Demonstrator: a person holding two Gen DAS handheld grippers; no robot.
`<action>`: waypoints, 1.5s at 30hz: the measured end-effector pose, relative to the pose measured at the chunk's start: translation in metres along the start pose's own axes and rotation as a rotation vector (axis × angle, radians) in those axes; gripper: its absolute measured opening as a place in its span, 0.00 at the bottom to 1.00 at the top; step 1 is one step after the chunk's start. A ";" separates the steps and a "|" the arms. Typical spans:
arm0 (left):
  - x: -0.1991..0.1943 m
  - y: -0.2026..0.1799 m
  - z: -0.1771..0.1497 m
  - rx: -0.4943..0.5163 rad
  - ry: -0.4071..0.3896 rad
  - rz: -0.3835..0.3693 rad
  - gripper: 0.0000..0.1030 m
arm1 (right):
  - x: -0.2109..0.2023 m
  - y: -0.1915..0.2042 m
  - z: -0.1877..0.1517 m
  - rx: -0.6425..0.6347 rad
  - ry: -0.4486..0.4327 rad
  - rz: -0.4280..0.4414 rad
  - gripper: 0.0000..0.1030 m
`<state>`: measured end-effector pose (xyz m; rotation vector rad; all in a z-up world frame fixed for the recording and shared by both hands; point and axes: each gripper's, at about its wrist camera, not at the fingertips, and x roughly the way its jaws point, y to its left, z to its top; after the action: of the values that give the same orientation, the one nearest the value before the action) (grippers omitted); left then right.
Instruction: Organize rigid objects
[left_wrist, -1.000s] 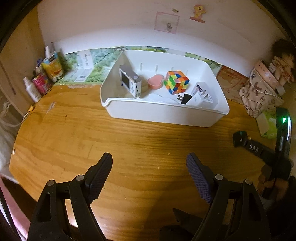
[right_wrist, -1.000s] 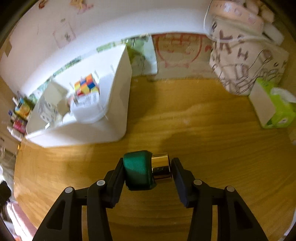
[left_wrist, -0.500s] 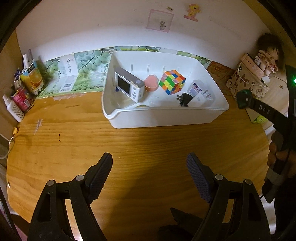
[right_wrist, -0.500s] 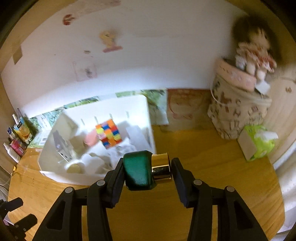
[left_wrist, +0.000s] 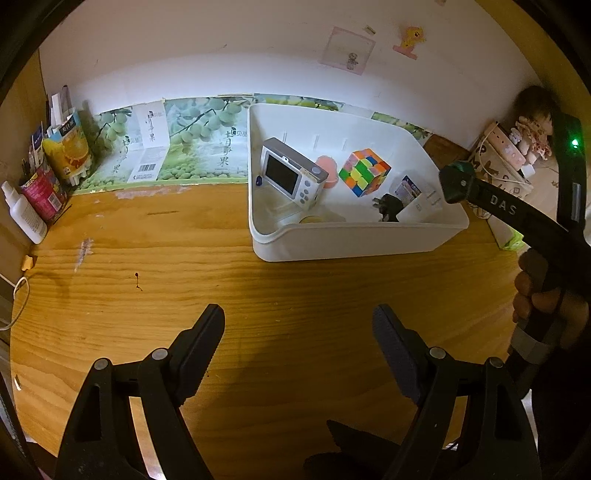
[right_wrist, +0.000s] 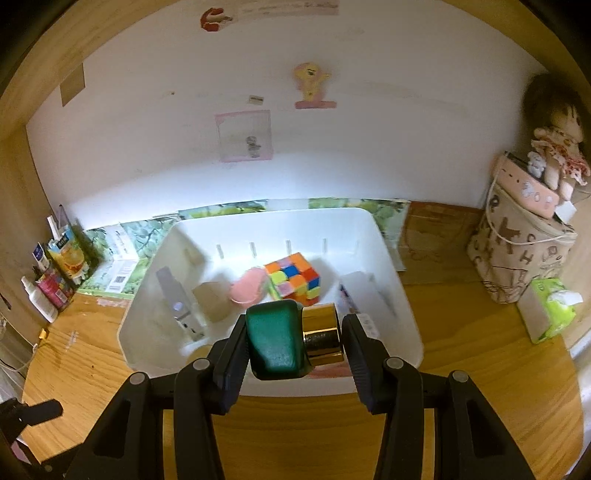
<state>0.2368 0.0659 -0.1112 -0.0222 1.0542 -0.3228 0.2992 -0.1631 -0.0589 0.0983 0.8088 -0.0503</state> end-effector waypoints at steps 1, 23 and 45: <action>0.000 0.001 0.000 -0.001 0.000 -0.003 0.82 | 0.001 0.003 0.000 0.001 0.000 0.004 0.48; -0.062 -0.021 -0.004 -0.077 -0.178 0.058 0.82 | -0.063 0.006 -0.027 0.001 0.070 0.124 0.79; -0.122 -0.059 -0.037 -0.052 -0.304 0.228 0.82 | -0.178 0.010 -0.080 -0.082 0.049 0.135 0.82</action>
<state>0.1351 0.0481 -0.0155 0.0020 0.7542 -0.0809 0.1199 -0.1433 0.0164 0.0764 0.8508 0.1130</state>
